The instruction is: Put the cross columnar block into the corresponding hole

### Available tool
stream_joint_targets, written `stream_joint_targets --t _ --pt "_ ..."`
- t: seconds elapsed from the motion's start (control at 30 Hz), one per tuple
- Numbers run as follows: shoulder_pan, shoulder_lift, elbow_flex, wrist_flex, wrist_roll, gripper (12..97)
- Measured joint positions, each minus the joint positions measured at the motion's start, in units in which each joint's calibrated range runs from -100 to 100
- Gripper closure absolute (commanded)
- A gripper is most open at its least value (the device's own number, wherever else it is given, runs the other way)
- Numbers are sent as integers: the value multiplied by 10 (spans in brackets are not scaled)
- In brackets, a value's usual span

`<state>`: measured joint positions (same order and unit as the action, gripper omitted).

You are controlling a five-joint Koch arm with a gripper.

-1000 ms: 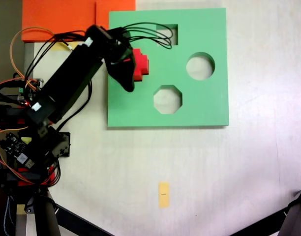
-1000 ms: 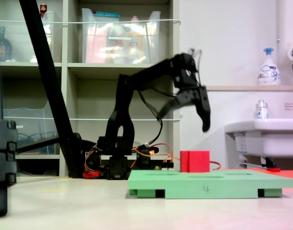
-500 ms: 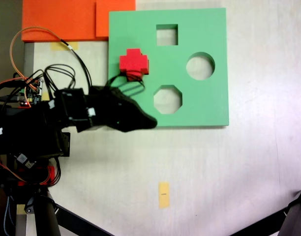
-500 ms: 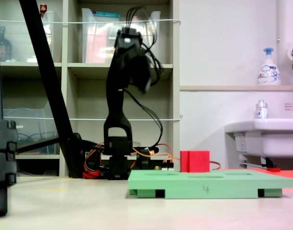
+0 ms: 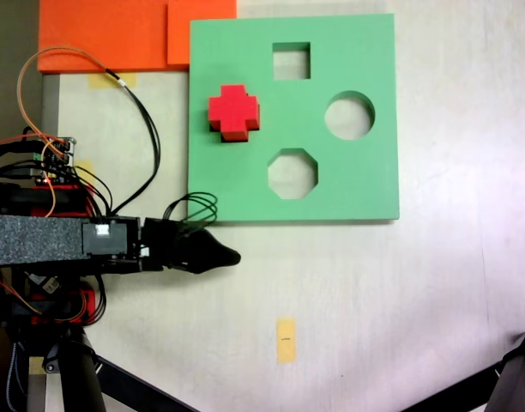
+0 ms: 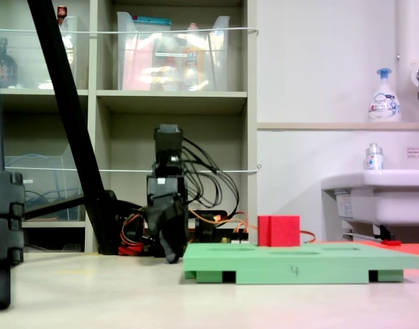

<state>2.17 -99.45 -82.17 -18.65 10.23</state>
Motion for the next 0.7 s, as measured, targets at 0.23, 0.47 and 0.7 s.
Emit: stream_joint_targets --t 0.23,0.47,0.7 --pt "-3 -1 -170 273 -56 580" --pt "-19 -1 -168 262 -67 601" --pt "-19 -1 -168 262 -67 596"
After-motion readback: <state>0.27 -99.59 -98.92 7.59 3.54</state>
